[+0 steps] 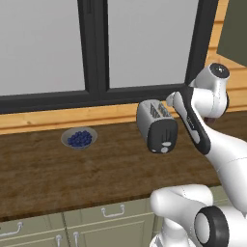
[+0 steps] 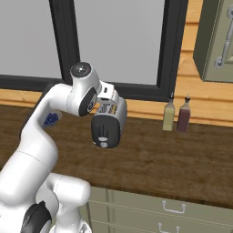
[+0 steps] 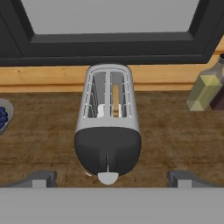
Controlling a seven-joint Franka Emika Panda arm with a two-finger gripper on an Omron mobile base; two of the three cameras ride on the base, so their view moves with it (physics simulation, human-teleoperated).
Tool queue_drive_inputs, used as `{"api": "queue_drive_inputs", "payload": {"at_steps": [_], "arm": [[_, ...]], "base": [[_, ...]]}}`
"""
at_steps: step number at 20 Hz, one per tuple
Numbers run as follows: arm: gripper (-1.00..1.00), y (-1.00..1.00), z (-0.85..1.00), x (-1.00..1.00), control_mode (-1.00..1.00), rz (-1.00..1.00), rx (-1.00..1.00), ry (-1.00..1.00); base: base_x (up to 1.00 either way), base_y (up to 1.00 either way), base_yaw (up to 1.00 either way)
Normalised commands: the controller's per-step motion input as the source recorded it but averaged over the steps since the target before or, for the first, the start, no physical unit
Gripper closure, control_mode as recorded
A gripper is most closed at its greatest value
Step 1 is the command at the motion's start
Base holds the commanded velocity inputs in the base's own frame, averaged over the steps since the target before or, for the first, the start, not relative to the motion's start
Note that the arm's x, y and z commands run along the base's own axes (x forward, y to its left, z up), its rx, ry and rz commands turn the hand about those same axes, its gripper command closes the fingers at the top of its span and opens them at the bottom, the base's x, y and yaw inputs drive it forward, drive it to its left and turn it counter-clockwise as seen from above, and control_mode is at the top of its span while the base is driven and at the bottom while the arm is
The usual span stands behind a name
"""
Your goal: Start the toaster. Once the lever pops up, take the bread to the plate on the dining counter.
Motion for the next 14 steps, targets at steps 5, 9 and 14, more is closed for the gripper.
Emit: {"api": "queue_drive_inputs", "payload": {"at_steps": [5,9,14], "arm": [[-1.0,0.0,0.0,0.0,-1.0,0.0,0.0,0.0],[-1.0,0.0,0.0,0.0,-1.0,0.0,0.0,0.0],[-1.0,0.0,0.0,0.0,-1.0,0.0,0.0,0.0]], "base": [[0.0,0.0,0.0],[0.0,0.0,0.0],[0.0,0.0,0.0]]}}
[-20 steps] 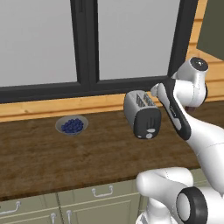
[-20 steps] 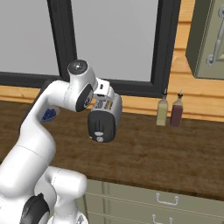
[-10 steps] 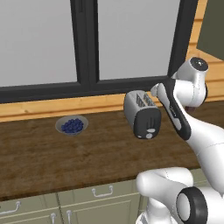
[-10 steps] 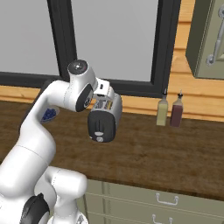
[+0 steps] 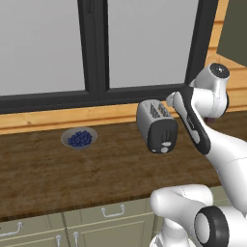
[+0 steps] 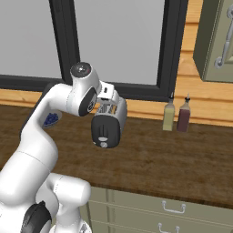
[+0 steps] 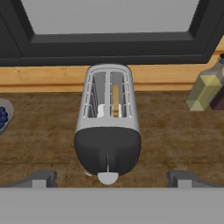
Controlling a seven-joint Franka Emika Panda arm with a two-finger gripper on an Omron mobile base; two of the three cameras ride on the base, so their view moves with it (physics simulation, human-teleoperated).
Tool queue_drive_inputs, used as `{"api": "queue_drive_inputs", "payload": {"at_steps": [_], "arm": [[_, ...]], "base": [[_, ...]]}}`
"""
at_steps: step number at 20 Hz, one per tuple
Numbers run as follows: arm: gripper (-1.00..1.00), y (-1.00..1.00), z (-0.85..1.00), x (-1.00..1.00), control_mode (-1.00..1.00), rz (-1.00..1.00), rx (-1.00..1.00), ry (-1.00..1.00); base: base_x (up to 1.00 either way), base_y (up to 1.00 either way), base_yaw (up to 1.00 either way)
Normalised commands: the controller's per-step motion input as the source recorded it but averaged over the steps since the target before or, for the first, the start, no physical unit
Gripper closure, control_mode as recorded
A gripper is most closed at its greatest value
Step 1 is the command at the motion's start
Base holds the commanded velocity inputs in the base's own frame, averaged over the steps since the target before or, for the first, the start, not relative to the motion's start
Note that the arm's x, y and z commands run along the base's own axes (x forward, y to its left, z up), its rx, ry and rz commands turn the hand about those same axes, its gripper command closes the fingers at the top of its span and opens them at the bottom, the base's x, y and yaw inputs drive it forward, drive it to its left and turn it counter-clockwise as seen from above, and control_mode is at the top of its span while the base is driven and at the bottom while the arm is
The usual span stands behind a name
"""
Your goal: Start the toaster. Once the lever pops up, take the bread to the plate on the dining counter.
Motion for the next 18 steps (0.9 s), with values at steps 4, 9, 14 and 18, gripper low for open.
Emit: {"api": "queue_drive_inputs", "payload": {"at_steps": [4,9,14,18], "arm": [[-1.0,0.0,0.0,0.0,-1.0,0.0,0.0,0.0],[-1.0,0.0,0.0,0.0,-1.0,0.0,0.0,0.0],[-1.0,0.0,0.0,0.0,-1.0,0.0,0.0,0.0],[-1.0,0.0,0.0,0.0,-1.0,0.0,0.0,0.0]], "base": [[0.0,0.0,0.0],[0.0,0.0,0.0],[0.0,0.0,0.0],[0.0,0.0,0.0]]}}
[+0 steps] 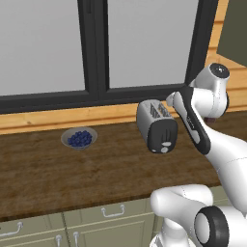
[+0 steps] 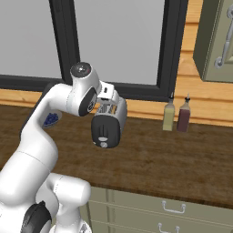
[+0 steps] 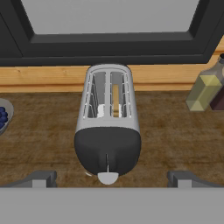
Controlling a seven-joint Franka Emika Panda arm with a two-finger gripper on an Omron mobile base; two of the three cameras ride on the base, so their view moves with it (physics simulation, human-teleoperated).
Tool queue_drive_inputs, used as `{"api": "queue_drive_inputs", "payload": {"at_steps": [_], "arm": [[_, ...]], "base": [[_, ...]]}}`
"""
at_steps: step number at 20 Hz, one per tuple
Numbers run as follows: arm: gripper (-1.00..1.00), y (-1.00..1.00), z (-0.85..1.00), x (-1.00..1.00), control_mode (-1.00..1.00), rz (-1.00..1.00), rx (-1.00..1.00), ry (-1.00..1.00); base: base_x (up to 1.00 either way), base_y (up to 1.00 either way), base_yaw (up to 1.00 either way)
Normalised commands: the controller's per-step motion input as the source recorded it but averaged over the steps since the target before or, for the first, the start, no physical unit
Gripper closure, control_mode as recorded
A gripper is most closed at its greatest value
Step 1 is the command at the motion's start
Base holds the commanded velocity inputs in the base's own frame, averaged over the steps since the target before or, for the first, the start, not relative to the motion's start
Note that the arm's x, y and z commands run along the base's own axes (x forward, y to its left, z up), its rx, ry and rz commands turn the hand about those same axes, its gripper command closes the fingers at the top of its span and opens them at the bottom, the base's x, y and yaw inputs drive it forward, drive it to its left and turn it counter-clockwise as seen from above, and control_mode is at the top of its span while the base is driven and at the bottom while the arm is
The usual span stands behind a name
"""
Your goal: Start the toaster. Once the lever pops up, take the bread to the plate on the dining counter.
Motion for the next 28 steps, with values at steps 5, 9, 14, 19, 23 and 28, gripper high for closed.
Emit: {"api": "queue_drive_inputs", "payload": {"at_steps": [5,9,14,19,23,28], "arm": [[-1.0,0.0,0.0,0.0,-1.0,0.0,0.0,0.0],[-1.0,0.0,0.0,0.0,-1.0,0.0,0.0,0.0],[-1.0,0.0,0.0,0.0,-1.0,0.0,0.0,0.0],[-1.0,0.0,0.0,0.0,-1.0,0.0,0.0,0.0],[-1.0,0.0,0.0,0.0,-1.0,0.0,0.0,0.0],[-1.0,0.0,0.0,0.0,-1.0,0.0,0.0,0.0]], "base": [[0.0,0.0,0.0],[0.0,0.0,0.0],[0.0,0.0,0.0],[0.0,0.0,0.0],[0.0,0.0,0.0],[0.0,0.0,0.0]]}}
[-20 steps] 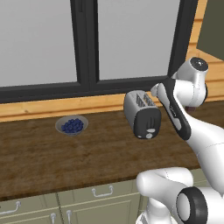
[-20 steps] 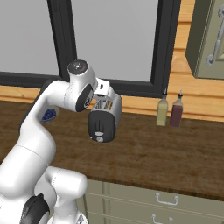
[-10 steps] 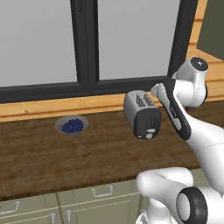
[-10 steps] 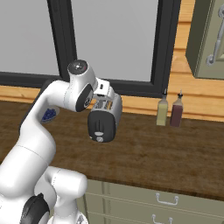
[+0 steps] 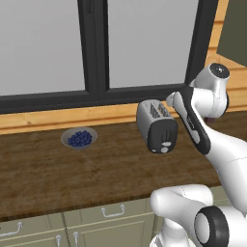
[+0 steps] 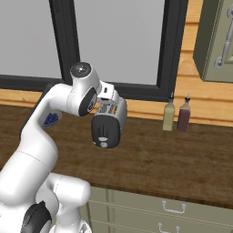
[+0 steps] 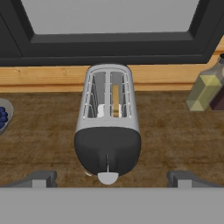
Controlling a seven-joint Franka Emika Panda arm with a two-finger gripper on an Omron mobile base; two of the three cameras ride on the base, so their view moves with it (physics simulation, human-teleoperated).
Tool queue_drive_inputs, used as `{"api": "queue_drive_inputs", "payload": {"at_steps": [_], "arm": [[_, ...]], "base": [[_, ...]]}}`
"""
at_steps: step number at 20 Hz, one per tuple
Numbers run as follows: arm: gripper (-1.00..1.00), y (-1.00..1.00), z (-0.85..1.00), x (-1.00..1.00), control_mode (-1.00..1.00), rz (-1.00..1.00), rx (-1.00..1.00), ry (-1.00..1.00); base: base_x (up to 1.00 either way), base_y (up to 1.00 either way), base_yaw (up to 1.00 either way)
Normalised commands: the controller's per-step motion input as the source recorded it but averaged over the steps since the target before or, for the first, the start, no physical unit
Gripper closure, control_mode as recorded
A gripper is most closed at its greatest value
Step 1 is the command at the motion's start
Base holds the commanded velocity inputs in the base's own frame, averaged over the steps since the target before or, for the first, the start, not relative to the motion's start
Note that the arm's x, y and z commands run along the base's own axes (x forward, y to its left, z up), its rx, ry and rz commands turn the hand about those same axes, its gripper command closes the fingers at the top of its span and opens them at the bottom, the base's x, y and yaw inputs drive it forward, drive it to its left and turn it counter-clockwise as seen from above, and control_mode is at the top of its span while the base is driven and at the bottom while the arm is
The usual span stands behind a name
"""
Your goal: Start the toaster. Once the lever pops up, take the bread to the plate on the dining counter.
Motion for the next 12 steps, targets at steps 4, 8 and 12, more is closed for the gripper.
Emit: {"api": "queue_drive_inputs", "payload": {"at_steps": [4,8,12], "arm": [[-1.0,0.0,0.0,0.0,-1.0,0.0,0.0,0.0],[-1.0,0.0,0.0,0.0,-1.0,0.0,0.0,0.0],[-1.0,0.0,0.0,0.0,-1.0,0.0,0.0,0.0]], "base": [[0.0,0.0,0.0],[0.0,0.0,0.0],[0.0,0.0,0.0]]}}
